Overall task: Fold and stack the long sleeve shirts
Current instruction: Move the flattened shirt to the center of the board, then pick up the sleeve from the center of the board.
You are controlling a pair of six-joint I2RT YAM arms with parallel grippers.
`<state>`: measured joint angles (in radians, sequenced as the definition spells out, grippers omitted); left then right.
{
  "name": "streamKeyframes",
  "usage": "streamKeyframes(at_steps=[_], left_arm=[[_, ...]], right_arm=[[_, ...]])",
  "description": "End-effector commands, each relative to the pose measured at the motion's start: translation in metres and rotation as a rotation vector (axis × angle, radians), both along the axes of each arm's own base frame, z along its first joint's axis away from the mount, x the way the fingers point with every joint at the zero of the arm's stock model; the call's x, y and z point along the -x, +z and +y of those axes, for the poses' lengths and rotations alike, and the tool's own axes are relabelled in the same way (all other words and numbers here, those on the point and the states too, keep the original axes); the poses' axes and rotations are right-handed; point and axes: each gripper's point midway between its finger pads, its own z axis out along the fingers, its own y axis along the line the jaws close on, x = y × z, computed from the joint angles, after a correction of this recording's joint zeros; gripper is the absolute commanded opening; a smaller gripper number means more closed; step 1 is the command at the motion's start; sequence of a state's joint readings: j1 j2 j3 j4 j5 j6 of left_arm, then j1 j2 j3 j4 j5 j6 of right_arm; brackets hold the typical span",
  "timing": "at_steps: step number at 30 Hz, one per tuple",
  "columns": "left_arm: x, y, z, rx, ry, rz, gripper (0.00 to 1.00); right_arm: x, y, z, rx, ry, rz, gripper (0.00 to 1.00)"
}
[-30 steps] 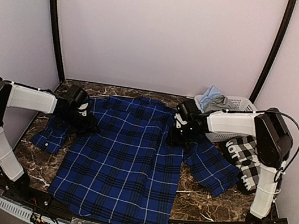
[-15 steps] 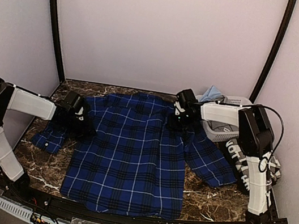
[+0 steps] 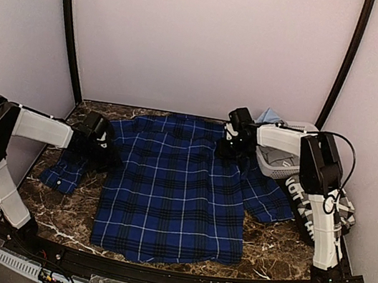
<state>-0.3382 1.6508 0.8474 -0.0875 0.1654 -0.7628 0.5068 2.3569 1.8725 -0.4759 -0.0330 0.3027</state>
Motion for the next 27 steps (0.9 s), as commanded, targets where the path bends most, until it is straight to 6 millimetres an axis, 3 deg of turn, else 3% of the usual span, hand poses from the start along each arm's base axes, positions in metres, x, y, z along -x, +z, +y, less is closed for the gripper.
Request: streamKeyframes(at_steps=[1, 9, 12, 15, 18, 27], left_arm=[[-0.008, 0.044, 0.023, -0.076, 0.050, -0.088, 0.44], [0.009, 0.077, 0.093, -0.187, 0.282, -0.149, 0.50], [0.024, 0.078, 0.118, -0.215, 0.372, -0.141, 0.54], [0.044, 0.067, 0.141, -0.239, 0.469, -0.086, 0.57], [0.060, 0.061, 0.156, -0.257, 0.529, -0.055, 0.58], [0.109, 0.022, 0.197, -0.266, 0.702, 0.063, 0.61]], right_arm=[[0.021, 0.032, 0.002, 0.021, 0.036, -0.022, 0.57], [0.042, 0.108, 0.022, -0.058, 0.082, -0.171, 0.72], [0.051, 0.129, 0.029, -0.090, 0.096, -0.215, 0.77], [0.060, 0.152, 0.031, -0.134, 0.103, -0.274, 0.85], [0.062, 0.172, 0.018, -0.133, 0.052, -0.353, 0.98], [0.073, 0.221, -0.027, -0.117, -0.076, -0.521, 0.99]])
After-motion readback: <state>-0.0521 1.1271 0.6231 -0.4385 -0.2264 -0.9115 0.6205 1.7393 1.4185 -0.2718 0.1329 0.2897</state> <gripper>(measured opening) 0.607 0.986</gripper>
